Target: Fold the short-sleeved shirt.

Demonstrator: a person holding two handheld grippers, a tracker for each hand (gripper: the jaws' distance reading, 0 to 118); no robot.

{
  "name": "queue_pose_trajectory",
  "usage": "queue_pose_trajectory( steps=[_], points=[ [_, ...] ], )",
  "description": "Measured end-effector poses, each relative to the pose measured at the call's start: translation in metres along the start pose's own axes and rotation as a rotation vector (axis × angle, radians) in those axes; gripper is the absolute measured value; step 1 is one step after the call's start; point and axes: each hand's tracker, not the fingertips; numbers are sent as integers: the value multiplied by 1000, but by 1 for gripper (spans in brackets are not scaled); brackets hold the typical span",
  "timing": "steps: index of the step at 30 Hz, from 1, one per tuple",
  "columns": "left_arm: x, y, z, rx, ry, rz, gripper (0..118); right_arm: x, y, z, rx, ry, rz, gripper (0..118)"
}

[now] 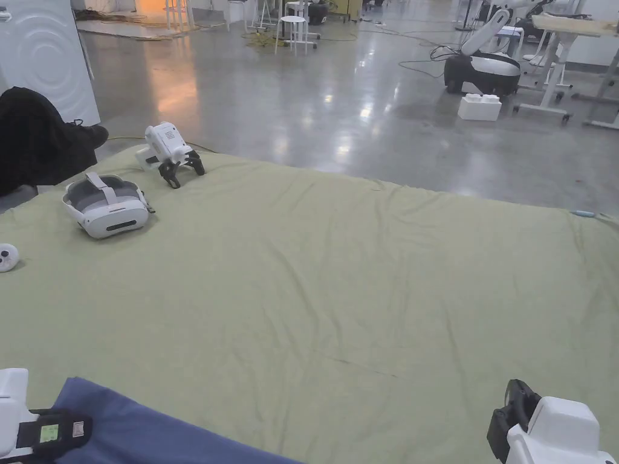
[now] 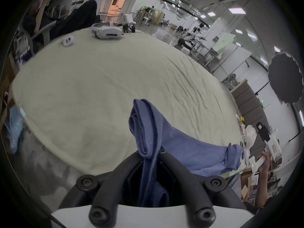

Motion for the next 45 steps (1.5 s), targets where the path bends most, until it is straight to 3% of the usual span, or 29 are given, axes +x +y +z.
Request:
queue_pose_trajectory(
  steps=[3,6,13,25,35,38,39,40,43,45],
  points=[
    [30,-2,9,8,-23,9,2,-1,-1,-1,-2,6,-8,0],
    [62,-5,11,17,-140,17,2,-2,-1,-1,-4,13,-15,0],
    [149,-25,-24,-44,-257,-61,2,1,-4,1,-12,18,-7,0],
    [227,-90,-169,-273,-70,-214,2,21,-13,11,-33,-30,-5,0],
    [238,-97,-168,-232,-55,-192,3,24,-24,10,-57,-40,-4,0],
    [241,-99,-169,-248,-41,-223,29,22,-25,11,-63,-32,-6,0],
    [241,-98,-163,-248,-82,-233,52,22,-26,12,-64,-31,-6,0],
    [240,-96,-158,-242,-113,-212,67,22,-26,13,-64,-31,-5,0],
    [228,-84,-134,-166,-175,-125,70,24,-27,15,-64,-32,-3,0],
    [218,-76,-117,-110,-210,-73,65,27,-27,17,-65,-37,-9,0]
  ],
)
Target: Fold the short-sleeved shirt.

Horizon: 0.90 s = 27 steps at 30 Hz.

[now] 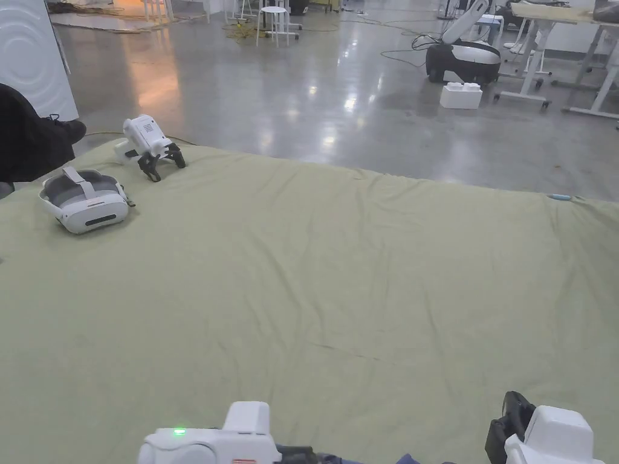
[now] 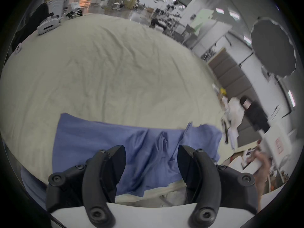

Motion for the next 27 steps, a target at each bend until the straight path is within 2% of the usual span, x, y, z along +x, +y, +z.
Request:
queue_pose_trajectory(
  steps=[1,2,3,4,6,9,12,14,17,25,26,27],
  points=[
    [-5,3,5,6,-14,16,55,1,0,1,-1,-1,-4,0],
    [-10,4,9,24,-18,23,39,3,-1,2,-2,-3,-7,0],
    [-11,7,10,39,-12,24,18,4,-1,2,-5,-6,-9,0],
    [-15,8,6,38,3,27,9,5,-2,2,-7,-8,-10,0],
    [-21,7,-9,7,101,28,3,7,-4,2,-12,-13,-10,0],
    [-15,-3,-38,-133,141,-48,0,9,-6,3,-18,-17,-11,0],
    [0,-20,-54,-217,33,-102,0,11,-10,3,-31,-22,-2,0],
    [10,-30,-60,-216,-22,-122,0,12,-12,4,-37,-25,2,0],
    [21,-41,-71,-209,-15,-138,0,13,-14,4,-47,-30,1,0],
    [9,-37,-69,-181,-62,-72,0,11,-15,5,-51,-26,3,0],
    [4,-34,-59,-171,-61,-73,1,11,-14,5,-48,-22,4,0],
    [-2,-27,-47,-155,-66,-76,8,10,-12,5,-46,-21,4,0]
  ],
)
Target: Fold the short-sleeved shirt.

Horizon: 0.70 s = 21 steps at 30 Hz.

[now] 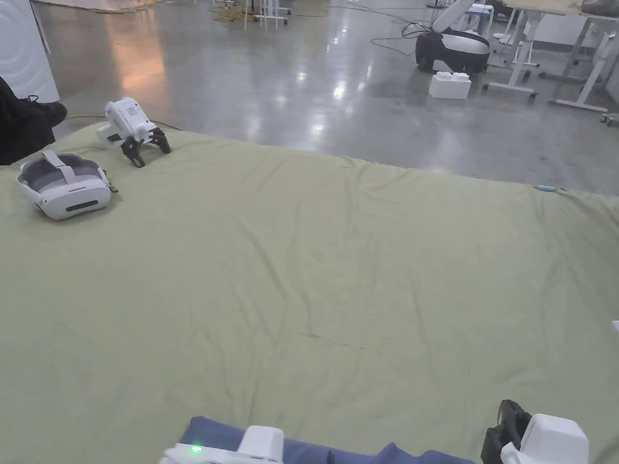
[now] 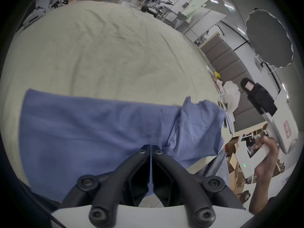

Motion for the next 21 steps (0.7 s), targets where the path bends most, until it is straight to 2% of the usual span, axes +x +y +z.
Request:
queue_pose_trajectory(
  steps=[2,3,4,6,9,14,18,21],
  points=[
    [-19,6,31,77,-22,18,29,-1,4,1,9,6,-1,0],
    [-34,10,47,114,-42,48,47,-2,6,1,13,9,0,0],
    [-47,14,62,141,-56,79,58,-3,8,1,19,13,0,0],
    [-81,19,88,199,-70,136,70,-7,12,0,26,23,2,0],
    [-130,21,111,236,-66,183,70,-11,15,-1,30,38,-8,0],
    [-191,17,103,139,-104,271,71,-18,17,-1,34,56,-18,0],
    [-215,7,75,33,-262,315,70,-20,17,0,43,59,-20,0],
    [-220,0,63,62,-368,330,69,-21,18,1,55,60,-13,0]
  ],
)
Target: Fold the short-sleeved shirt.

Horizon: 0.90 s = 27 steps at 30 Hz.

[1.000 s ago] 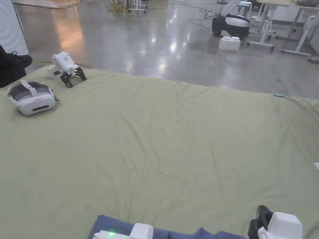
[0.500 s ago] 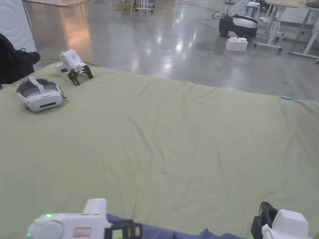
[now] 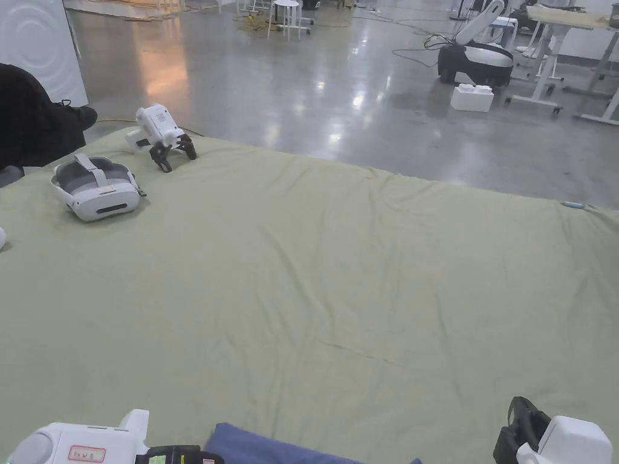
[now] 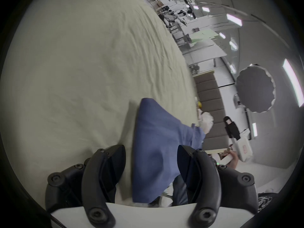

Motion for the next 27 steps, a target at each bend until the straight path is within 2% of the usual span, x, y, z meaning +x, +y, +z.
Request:
queue_pose_trajectory(
  steps=[2,3,5,6,7,9,13,15,19,22,23,26,27],
  points=[
    [-6,0,-5,21,-54,51,68,-1,1,3,19,-1,6,0],
    [-5,-2,-9,20,-71,65,64,-2,2,4,31,-2,11,0],
    [-3,-5,-21,3,-65,41,43,-3,3,6,44,-8,18,0],
    [1,-6,-26,-15,-17,-1,22,-3,4,6,46,-7,19,0],
    [5,-9,-30,-13,23,-39,16,-3,5,6,47,-3,20,0],
    [7,-9,-26,10,-17,-32,11,-4,7,7,46,-3,26,0],
    [25,-7,-8,47,9,-115,7,-3,8,7,47,-3,33,0],
    [32,-2,6,62,8,-108,7,-2,9,6,48,-2,33,0],
    [65,10,49,136,108,-178,7,1,9,4,49,1,32,0],
    [94,19,86,181,249,-226,7,1,10,3,48,7,32,0],
    [124,12,94,201,322,-248,7,1,10,3,48,9,32,0],
    [164,10,105,230,495,-335,7,2,8,0,47,15,28,0],
    [176,10,105,234,507,-323,7,2,7,-1,45,18,25,0]
  ],
)
